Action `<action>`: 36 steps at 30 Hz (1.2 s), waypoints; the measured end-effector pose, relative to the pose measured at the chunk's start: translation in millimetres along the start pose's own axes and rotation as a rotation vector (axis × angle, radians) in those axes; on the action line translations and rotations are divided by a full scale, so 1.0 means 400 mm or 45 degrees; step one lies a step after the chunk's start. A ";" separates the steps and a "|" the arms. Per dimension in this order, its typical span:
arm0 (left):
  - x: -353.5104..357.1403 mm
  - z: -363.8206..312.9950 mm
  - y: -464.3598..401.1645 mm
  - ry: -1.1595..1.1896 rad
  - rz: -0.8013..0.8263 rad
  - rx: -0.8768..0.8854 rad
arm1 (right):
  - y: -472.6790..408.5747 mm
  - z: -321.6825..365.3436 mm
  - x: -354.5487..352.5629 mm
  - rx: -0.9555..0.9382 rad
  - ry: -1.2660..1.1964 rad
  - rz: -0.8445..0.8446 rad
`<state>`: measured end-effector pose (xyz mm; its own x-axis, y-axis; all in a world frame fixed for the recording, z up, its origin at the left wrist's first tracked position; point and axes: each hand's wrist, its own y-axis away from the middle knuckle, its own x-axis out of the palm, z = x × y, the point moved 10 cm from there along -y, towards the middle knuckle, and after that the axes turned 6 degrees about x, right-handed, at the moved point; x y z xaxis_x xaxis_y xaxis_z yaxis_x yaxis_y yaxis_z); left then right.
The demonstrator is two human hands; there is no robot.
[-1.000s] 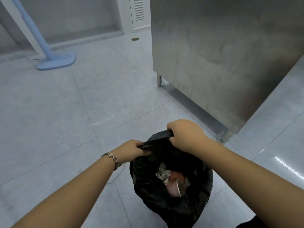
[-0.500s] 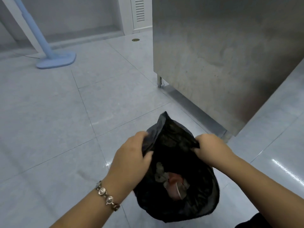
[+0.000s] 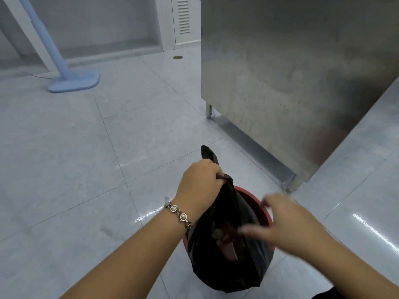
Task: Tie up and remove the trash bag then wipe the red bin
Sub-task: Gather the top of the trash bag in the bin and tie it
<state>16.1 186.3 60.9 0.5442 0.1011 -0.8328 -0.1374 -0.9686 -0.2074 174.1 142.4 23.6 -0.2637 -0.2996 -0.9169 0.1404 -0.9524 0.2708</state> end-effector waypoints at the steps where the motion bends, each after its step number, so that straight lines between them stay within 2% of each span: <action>1: 0.003 -0.007 -0.005 -0.050 -0.004 0.036 | 0.018 -0.022 0.055 0.062 0.149 0.077; 2: 0.011 -0.023 -0.006 -0.132 -0.002 0.103 | 0.039 -0.028 0.108 0.070 0.256 0.135; 3: 0.019 -0.048 -0.004 -0.233 -0.010 0.210 | 0.062 -0.002 0.146 -0.041 0.322 0.123; 5: 0.049 -0.089 0.015 -0.415 0.014 0.428 | 0.115 0.088 0.174 -0.434 0.394 -0.122; 6: 0.060 -0.098 0.027 -0.488 0.010 0.515 | 0.138 0.116 0.199 -0.590 0.421 -0.172; 7: 0.065 -0.104 0.038 -0.557 -0.007 0.597 | 0.167 0.134 0.183 -0.618 0.434 -0.148; 8: 0.071 -0.105 0.048 -0.605 -0.017 0.658 | 0.153 0.103 0.260 -0.672 0.460 -0.130; 9: 0.075 -0.103 0.058 -0.630 -0.020 0.699 | 0.131 0.051 0.320 -0.675 0.593 -0.131; 11: 0.082 -0.092 0.076 -0.643 0.011 0.739 | 0.088 -0.051 0.458 -0.659 0.872 0.030; 13: 0.088 -0.067 0.090 -0.643 0.125 0.726 | 0.082 -0.074 0.489 -0.746 0.931 0.121; 16: 0.096 -0.031 0.120 -0.636 0.421 0.779 | 0.117 0.001 0.408 -0.990 0.921 -0.017; 17: 0.092 -0.022 0.123 -0.647 0.479 0.795 | 0.139 0.024 0.342 -1.013 0.860 -0.096; 19: 0.076 0.001 0.121 -0.628 0.503 0.776 | 0.110 -0.002 0.358 -1.036 0.854 -0.187; 22: 0.055 0.025 0.105 -0.603 0.408 0.787 | 0.114 -0.019 0.370 -1.155 0.842 -0.183; 24: 0.046 0.026 0.100 -0.631 0.246 0.881 | 0.122 -0.001 0.347 -1.214 0.913 -0.300; 27: 0.024 -0.010 0.102 -0.826 -0.022 0.957 | 0.097 0.010 0.318 -1.109 1.029 -0.235; 30: 0.014 -0.035 0.107 -0.904 -0.185 0.952 | 0.139 0.058 0.245 -1.217 0.809 -0.299; 33: 0.043 -0.033 0.112 -0.923 -0.175 0.979 | 0.175 0.147 0.157 -1.299 0.603 -0.286; 36: 0.066 -0.022 0.097 -0.949 -0.101 0.933 | 0.184 0.192 0.152 -1.379 0.624 -0.059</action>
<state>32.3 149.5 35.3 -0.0397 0.5141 -0.8568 -0.7267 -0.6034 -0.3283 94.9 49.7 10.5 0.0705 0.0119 -0.9974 0.9359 -0.3467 0.0620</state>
